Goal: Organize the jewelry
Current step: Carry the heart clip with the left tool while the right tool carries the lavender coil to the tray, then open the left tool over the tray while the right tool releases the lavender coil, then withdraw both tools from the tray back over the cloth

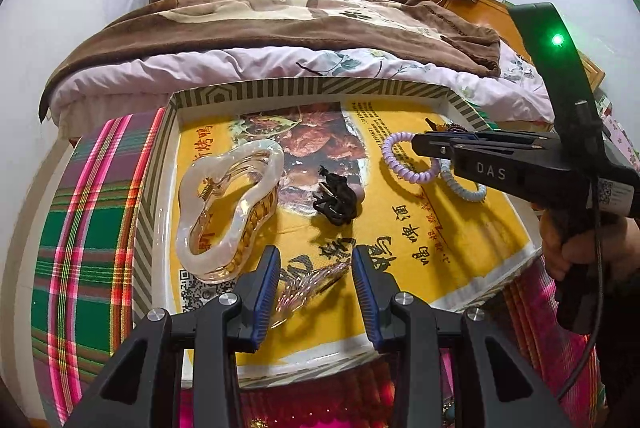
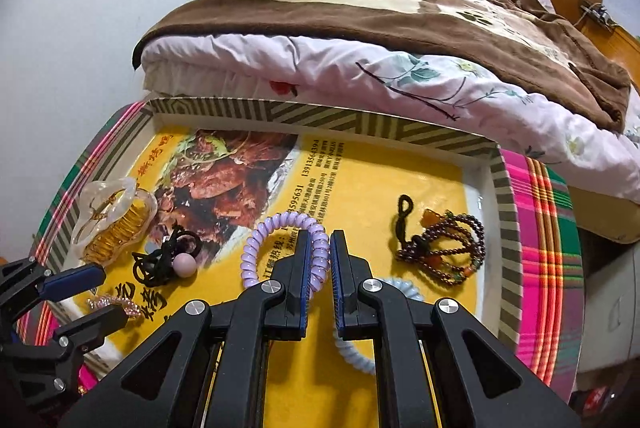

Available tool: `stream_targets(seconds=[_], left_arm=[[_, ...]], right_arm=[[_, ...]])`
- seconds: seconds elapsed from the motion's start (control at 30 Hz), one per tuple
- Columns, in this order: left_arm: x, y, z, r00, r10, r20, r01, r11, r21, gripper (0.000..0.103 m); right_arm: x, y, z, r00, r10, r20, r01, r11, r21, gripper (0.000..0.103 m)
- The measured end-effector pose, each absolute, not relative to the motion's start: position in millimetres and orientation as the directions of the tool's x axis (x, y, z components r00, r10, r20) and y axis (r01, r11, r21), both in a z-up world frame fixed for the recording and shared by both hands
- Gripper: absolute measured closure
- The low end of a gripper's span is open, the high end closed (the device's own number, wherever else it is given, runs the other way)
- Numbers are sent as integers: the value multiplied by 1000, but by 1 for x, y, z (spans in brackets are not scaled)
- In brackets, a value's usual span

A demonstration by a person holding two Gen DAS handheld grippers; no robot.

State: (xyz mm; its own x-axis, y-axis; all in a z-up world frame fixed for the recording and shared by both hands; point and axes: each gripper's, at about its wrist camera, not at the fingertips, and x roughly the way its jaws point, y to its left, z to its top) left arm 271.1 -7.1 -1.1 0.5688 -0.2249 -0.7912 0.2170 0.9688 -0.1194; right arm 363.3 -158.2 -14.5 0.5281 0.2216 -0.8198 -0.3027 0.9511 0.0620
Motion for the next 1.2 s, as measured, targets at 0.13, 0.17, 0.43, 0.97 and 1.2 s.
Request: stream_targets(seconds=[0.13, 0.17, 0.43, 0.97, 1.2], left_arm=[[271, -7, -1, 571, -224, -790, 217, 969, -118, 66], [271, -7, -1, 570, -223, -791, 218, 969, -116, 66], [270, -7, -2, 566, -212, -797, 207, 972, -112, 64], [242, -8, 24, 610, -203, -766, 202, 974, -97, 35], [218, -2, 37, 627, -207, -751, 196, 975, -105, 34]], right_arm=[[366, -156, -17, 521, 211, -827, -301, 952, 53, 93], [367, -155, -18, 518, 207, -830, -301, 952, 50, 93], [370, -153, -22, 503, 185, -844, -298, 954, 31, 93], [331, -162, 16, 574, 234, -785, -283, 956, 78, 72], [296, -173, 32, 595, 264, -759, -286, 952, 107, 72]])
